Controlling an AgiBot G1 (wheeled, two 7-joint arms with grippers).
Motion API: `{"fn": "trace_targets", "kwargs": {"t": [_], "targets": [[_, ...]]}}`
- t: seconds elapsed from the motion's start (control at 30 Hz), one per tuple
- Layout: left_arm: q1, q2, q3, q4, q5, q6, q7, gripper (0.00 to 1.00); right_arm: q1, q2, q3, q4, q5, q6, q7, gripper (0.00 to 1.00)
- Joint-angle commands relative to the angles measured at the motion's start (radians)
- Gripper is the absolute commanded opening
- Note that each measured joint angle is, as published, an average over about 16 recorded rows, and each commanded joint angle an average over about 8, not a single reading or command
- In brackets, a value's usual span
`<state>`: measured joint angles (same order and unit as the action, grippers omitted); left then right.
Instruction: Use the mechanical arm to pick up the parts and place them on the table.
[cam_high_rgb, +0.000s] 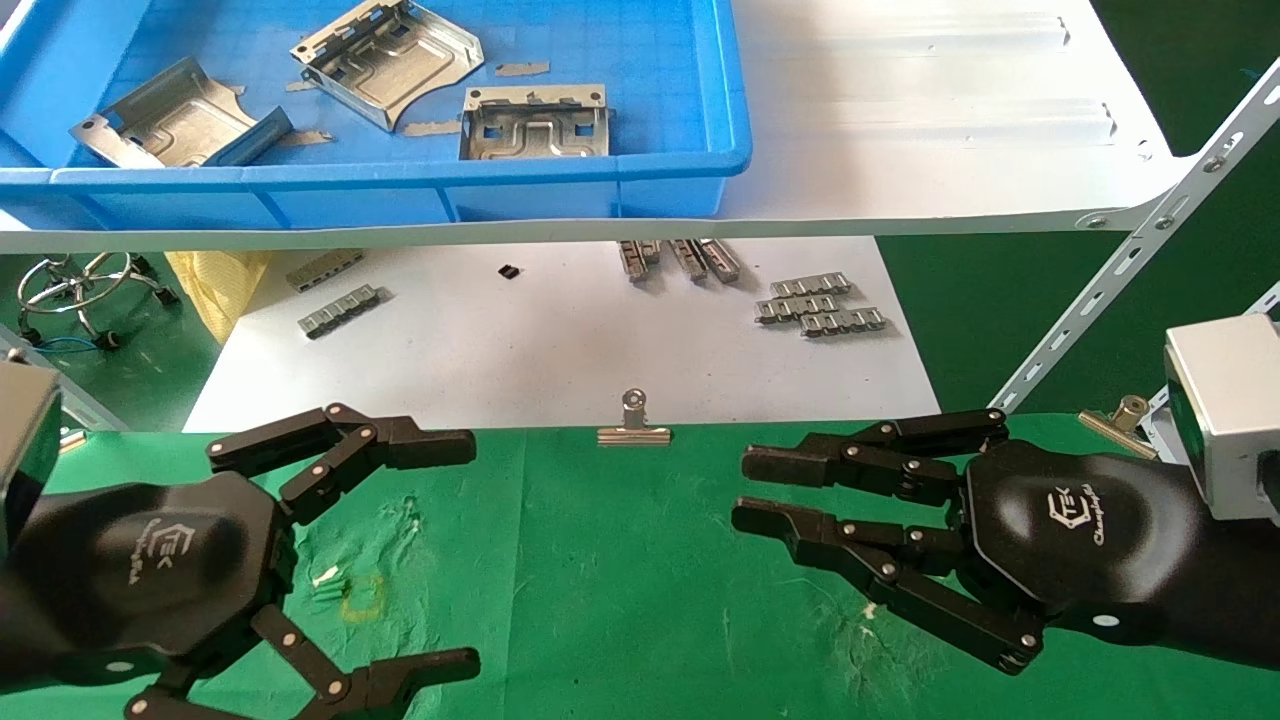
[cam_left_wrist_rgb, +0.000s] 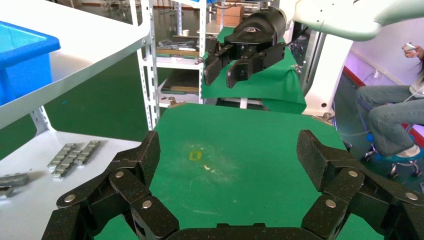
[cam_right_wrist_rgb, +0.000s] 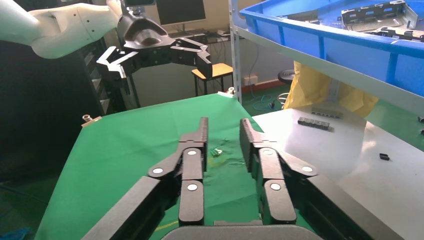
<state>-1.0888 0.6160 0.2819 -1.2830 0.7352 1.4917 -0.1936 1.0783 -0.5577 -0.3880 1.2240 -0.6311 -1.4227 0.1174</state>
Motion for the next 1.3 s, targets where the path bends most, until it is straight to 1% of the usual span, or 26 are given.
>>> {"fn": "trace_targets", "kwargs": {"t": [0.03,0.1,0.17,0.23,0.3,0.4,0.5,0.6,0.7,0.73,0.77,0.93,0.97,1.0,1.03,1.2,1.23,1.27,1.3], "targets": [[0.008,-0.002,-0.002,-0.001,-0.004,0.001,0.004,1.00,0.000,0.000,0.000,0.000,0.000,0.000,0.000,0.00],[-0.014,0.004,0.002,0.000,0.004,-0.004,-0.006,1.00,0.000,0.000,0.000,0.000,0.000,0.000,0.000,0.00],[-0.060,0.020,0.012,0.010,0.028,-0.015,-0.022,1.00,0.000,0.000,0.000,0.000,0.000,0.000,0.000,0.00],[-0.133,0.046,0.028,0.037,0.065,-0.029,-0.042,1.00,0.000,0.000,0.000,0.000,0.000,0.000,0.000,0.00],[-0.231,0.084,0.048,0.093,0.116,-0.044,-0.056,1.00,0.000,0.000,0.000,0.000,0.000,0.000,0.000,0.00],[-0.388,0.155,0.078,0.234,0.199,-0.072,-0.054,1.00,0.000,0.000,0.000,0.000,0.000,0.000,0.000,0.00],[-0.533,0.229,0.103,0.417,0.276,-0.115,-0.023,1.00,0.000,0.000,0.000,0.000,0.000,0.000,0.000,0.00],[-0.658,0.302,0.123,0.599,0.349,-0.197,0.020,1.00,0.000,0.000,0.000,0.000,0.000,0.000,0.000,0.00],[-0.760,0.366,0.143,0.753,0.418,-0.298,0.058,1.00,0.000,0.000,0.000,0.000,0.000,0.000,0.000,0.00],[-0.789,0.384,0.151,0.797,0.439,-0.331,0.067,1.00,0.000,0.000,0.000,0.000,0.000,0.000,0.000,0.02],[-0.816,0.403,0.160,0.840,0.461,-0.364,0.075,1.00,0.000,0.000,0.000,0.000,0.000,0.000,0.000,0.08],[-0.927,0.476,0.222,1.022,0.578,-0.492,0.092,1.00,0.000,0.000,0.000,0.000,0.000,0.000,0.000,0.71],[-0.946,0.488,0.237,1.054,0.603,-0.512,0.091,0.98,0.000,0.000,0.000,0.000,0.000,0.000,0.000,0.83],[-0.963,0.500,0.252,1.083,0.628,-0.529,0.088,0.90,0.000,0.000,0.000,0.000,0.000,0.000,0.000,0.94],[-0.979,0.510,0.267,1.109,0.651,-0.542,0.085,0.78,0.000,0.000,0.000,0.000,0.000,0.000,0.000,1.00],[-1.039,0.546,0.331,1.206,0.746,-0.575,0.061,0.15,0.000,0.000,0.000,0.000,0.000,0.000,0.000,1.00],[-1.046,0.551,0.339,1.219,0.758,-0.578,0.056,0.05,0.000,0.000,0.000,0.000,0.000,0.000,0.000,1.00],[-1.051,0.555,0.346,1.231,0.768,-0.582,0.051,0.00,0.000,0.000,0.000,0.000,0.000,0.000,0.000,1.00],[-1.055,0.558,0.352,1.242,0.777,-0.585,0.046,0.00,0.000,0.000,0.000,0.000,0.000,0.000,0.000,1.00]]}}
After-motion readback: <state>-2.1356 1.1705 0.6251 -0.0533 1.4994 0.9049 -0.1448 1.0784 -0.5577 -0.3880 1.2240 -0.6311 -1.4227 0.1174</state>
